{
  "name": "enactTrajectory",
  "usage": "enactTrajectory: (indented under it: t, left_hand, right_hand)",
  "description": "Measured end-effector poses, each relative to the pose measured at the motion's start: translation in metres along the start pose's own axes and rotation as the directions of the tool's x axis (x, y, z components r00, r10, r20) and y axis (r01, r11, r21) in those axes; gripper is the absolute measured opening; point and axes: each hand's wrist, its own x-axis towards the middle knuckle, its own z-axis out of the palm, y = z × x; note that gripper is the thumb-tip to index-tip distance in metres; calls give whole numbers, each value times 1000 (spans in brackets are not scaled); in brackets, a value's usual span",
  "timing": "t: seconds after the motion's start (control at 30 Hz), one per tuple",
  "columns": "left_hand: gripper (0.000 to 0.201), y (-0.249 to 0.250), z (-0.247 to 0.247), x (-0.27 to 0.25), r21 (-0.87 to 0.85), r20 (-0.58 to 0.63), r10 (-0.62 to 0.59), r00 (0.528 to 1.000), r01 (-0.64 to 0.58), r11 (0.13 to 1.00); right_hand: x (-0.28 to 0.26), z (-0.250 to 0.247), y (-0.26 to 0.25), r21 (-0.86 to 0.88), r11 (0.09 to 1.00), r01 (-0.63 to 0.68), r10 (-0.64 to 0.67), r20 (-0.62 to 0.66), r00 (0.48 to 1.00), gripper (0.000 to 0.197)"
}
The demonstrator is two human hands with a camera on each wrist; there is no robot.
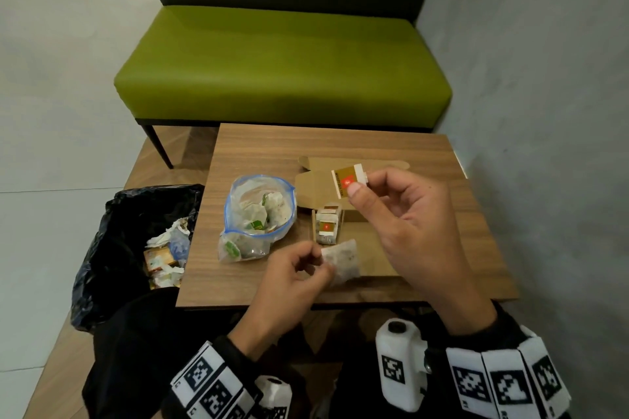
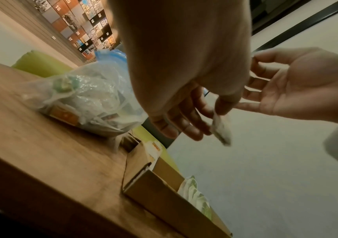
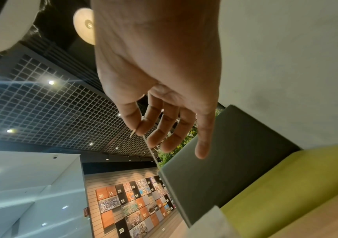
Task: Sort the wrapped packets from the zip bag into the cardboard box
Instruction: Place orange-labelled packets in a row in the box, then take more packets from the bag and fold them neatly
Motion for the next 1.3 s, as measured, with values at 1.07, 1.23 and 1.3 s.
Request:
enactTrajectory:
  t: [1.07,1.23,1.3]
  left_hand:
    - [15,30,6,-8,-602,219,-476,852,502,622]
    - [32,27,6,-6,-716,376,-474,796,574,397]
    - [24,28,5,-6,-703,441,-435,785,604,376]
  right_hand:
    - [-52,-2,64,23,993,-119,118,59,991,29]
    - [-48,-6,65,194,964,-182,150,168,974,26]
    - [-47,-3,67,178,970,-167,133,189,973,22]
